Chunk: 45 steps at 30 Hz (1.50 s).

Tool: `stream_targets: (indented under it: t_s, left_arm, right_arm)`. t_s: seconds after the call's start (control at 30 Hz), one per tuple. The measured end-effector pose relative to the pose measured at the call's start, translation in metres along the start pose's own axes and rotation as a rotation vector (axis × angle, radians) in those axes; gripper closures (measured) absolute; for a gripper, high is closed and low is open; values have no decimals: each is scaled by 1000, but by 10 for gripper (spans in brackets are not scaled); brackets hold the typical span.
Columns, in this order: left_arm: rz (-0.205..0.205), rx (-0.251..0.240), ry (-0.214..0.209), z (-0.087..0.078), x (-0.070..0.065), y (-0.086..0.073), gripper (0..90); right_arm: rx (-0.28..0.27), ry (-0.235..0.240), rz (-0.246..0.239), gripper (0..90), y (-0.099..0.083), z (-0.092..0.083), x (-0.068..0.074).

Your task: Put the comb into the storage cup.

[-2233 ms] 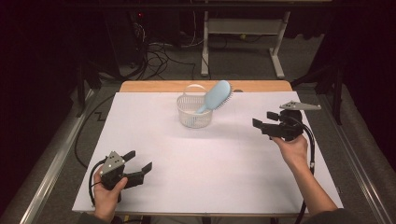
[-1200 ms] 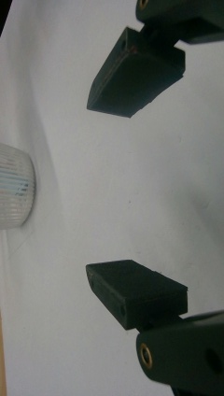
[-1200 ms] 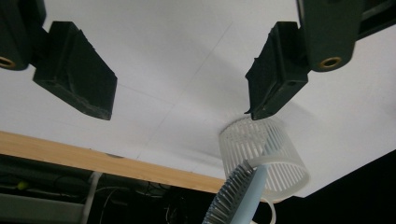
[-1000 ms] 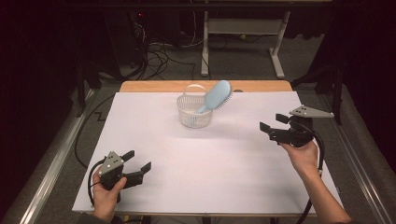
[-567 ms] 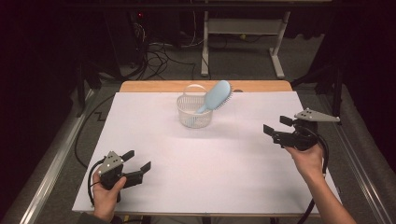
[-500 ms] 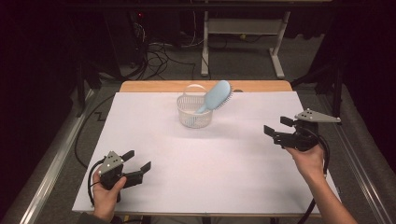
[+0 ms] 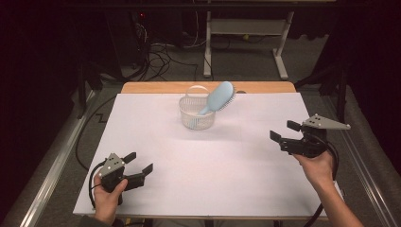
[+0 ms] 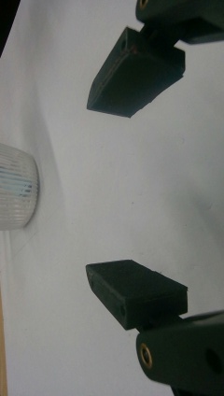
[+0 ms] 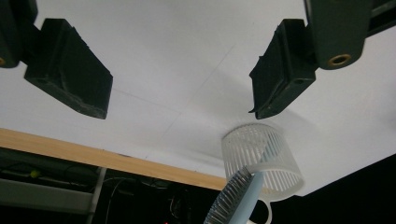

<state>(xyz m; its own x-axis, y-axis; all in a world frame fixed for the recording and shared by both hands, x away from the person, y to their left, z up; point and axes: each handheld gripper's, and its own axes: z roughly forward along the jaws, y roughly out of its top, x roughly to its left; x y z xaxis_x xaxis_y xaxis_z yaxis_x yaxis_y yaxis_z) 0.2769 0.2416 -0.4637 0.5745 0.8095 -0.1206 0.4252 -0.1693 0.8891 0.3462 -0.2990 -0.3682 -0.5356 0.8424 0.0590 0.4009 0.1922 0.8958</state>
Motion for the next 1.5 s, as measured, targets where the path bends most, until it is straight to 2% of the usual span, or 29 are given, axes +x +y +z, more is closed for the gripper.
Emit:
stream_targets:
  t_s: [0.53, 0.67, 1.13, 1.5]
  left_arm:
    - [6, -9, -2, -1, 0, 0, 200]
    - [10, -5, -3, -1, -1, 0, 200]
    - [10, -6, -3, -1, -1, 0, 200]
    - [12, -7, -1, -2, -1, 0, 200]
  right_arm:
    - [-11, -17, -6, 202, -10, -19, -3]
    - [-29, -32, 0, 203, -12, -25, -5]
    - [-53, -41, 2, 202, -19, -37, -3]
    - [-58, -76, 6, 206, -28, -48, -5]
